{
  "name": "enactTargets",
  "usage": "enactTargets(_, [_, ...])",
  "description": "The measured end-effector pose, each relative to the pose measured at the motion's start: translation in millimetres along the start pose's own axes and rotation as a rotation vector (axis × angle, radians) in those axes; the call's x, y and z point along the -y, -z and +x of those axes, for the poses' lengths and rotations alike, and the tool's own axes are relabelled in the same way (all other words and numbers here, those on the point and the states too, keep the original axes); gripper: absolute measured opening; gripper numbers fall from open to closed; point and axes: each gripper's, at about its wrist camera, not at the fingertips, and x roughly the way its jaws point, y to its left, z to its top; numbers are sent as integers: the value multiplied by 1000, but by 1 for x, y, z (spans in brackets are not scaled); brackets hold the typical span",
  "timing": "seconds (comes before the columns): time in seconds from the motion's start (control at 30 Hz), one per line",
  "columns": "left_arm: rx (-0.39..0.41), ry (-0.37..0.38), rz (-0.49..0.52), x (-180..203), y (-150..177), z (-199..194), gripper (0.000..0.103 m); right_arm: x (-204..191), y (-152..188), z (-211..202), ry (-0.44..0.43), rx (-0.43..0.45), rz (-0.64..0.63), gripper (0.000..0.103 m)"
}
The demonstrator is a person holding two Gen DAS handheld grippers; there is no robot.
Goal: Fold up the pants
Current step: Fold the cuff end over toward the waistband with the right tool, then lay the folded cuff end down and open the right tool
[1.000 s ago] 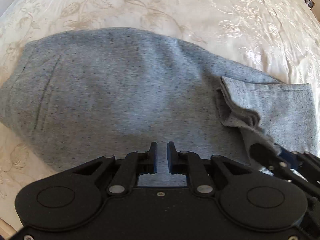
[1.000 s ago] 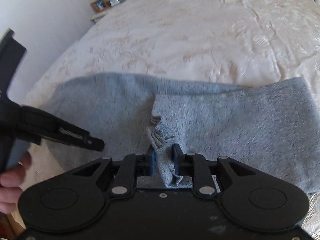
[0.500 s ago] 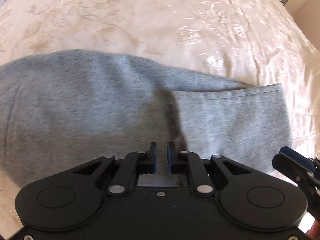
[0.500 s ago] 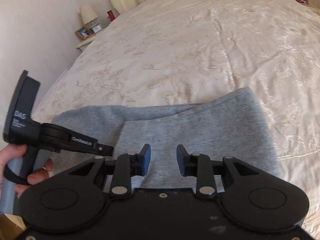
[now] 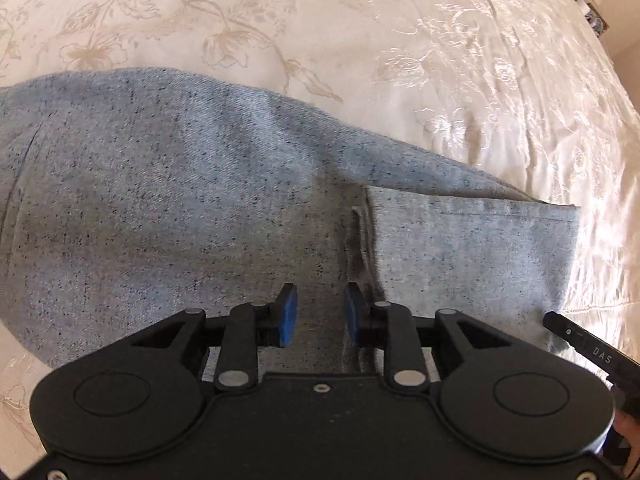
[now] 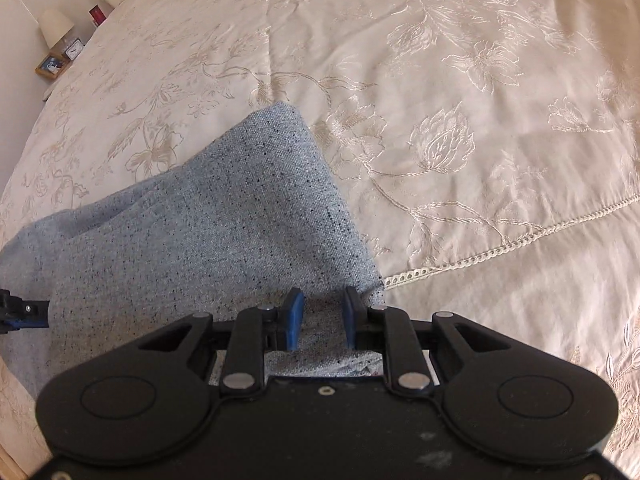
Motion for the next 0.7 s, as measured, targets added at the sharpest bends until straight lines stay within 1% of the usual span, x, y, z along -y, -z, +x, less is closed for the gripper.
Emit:
enactTargets(0.07, [-36,-40,-1,-3,-1,9,34,1,0,4,-3,-4,12,20])
enactTargets(0.1, [-61,-36,-4,-4,-1,14,33,1,-1,5,-4,-5,13,21])
enactTargets(0.17, [-94,5,-6,-3,0,21,33,0,-2,9,-6,-7,9,21])
enactTargets(0.2, [-98,40,-3,1,0,22,32,-1,-2,10,-8,-9,6,21])
enactTargets(0.23, [-95,81,8,6,1,21,29,-1,-3,11,-9,-10,4,21])
enactTargets(0.27, [-87,118,24,11,1,18,29,0,-3,12,-12,-12,4,21])
enactTargets(0.3, [-61,171,54,20,1,13,29,1,-4,12,-15,-14,8,21])
enactTargets(0.4, [30,331,141,37,3,-10,31,2,-5,11,-19,-17,19,21])
enactTargets(0.43, [61,360,158,40,4,-17,34,2,-5,11,-19,-17,19,21])
enactTargets(0.47, [101,377,172,42,4,-24,34,2,-4,10,-17,-17,18,21])
enactTargets(0.5, [145,368,174,43,3,-31,35,2,-4,10,-15,-16,16,21])
enactTargets(0.6, [207,265,135,33,-2,-40,35,1,-3,9,-13,-15,12,21])
enactTargets(0.7, [218,204,103,24,-5,-42,35,0,-4,7,-15,-15,8,22])
